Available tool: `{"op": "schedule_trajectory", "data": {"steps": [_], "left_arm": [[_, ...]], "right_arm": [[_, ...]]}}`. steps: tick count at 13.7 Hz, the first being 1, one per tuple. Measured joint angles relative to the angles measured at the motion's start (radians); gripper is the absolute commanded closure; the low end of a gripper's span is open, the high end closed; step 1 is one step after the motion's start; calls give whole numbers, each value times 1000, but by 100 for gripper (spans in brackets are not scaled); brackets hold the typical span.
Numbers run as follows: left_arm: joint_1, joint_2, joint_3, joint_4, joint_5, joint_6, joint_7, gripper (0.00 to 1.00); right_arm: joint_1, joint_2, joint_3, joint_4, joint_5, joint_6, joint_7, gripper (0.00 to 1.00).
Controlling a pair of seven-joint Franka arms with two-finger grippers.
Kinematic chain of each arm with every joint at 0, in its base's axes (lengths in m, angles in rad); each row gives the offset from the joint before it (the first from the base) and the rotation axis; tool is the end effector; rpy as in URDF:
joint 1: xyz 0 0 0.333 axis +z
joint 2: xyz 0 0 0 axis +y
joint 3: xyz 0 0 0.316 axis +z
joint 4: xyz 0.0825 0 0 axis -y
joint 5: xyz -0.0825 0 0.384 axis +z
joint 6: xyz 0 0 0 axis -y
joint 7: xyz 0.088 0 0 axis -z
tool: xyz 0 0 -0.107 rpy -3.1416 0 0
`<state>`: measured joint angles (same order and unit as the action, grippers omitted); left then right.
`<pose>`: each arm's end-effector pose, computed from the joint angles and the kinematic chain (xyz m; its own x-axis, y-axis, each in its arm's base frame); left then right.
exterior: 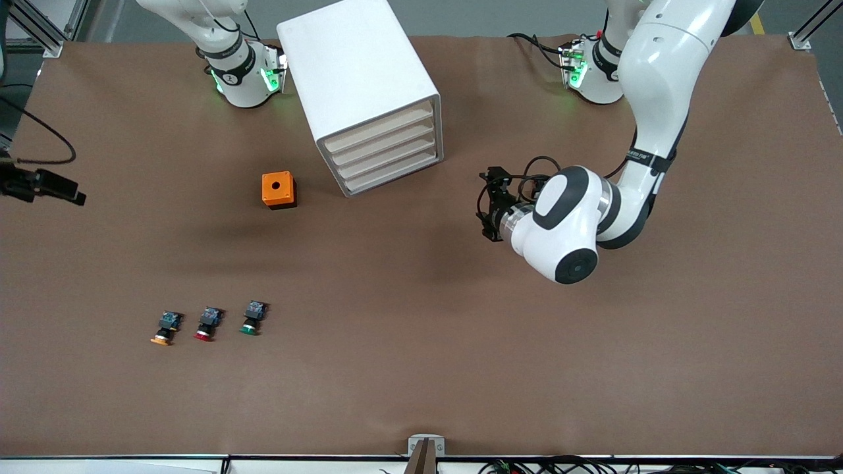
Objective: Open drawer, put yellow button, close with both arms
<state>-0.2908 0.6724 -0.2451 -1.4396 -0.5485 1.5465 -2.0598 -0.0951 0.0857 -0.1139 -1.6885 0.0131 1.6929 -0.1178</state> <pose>0.5539 -0.3625 0.2968 -0.2213 0.9381 -0.2666 0.6904 -0.0424 -0.7222 0.5690 -0.1172 0.5305 0.9925 -0.0924 -0.0797 -0.0937 -0.9955 -0.0126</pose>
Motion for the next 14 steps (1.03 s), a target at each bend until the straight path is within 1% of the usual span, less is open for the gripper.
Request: {"op": "schedule_trajectory", "data": {"steps": [2,5,8,12,14], "left_arm": [[-33,24,0,1,-71,10,-68,8],[-111,57,-1,4,-143,50,-229,14],[-156,79,0,10,-245,58,-305,19],[-213,91,-1,25,-366,59,-409,31],[-233,92,-1,29,-413,59,-423,41]], "right_arm": [[-23,72,0,6,0,81,-4,0],[-61,197,0,0,1,240,-8,0],[-63,298,5,-10,1,375,-1,0],[-32,391,17,-34,2,536,94,0],[-6,442,18,-37,2,590,139,0]]}}
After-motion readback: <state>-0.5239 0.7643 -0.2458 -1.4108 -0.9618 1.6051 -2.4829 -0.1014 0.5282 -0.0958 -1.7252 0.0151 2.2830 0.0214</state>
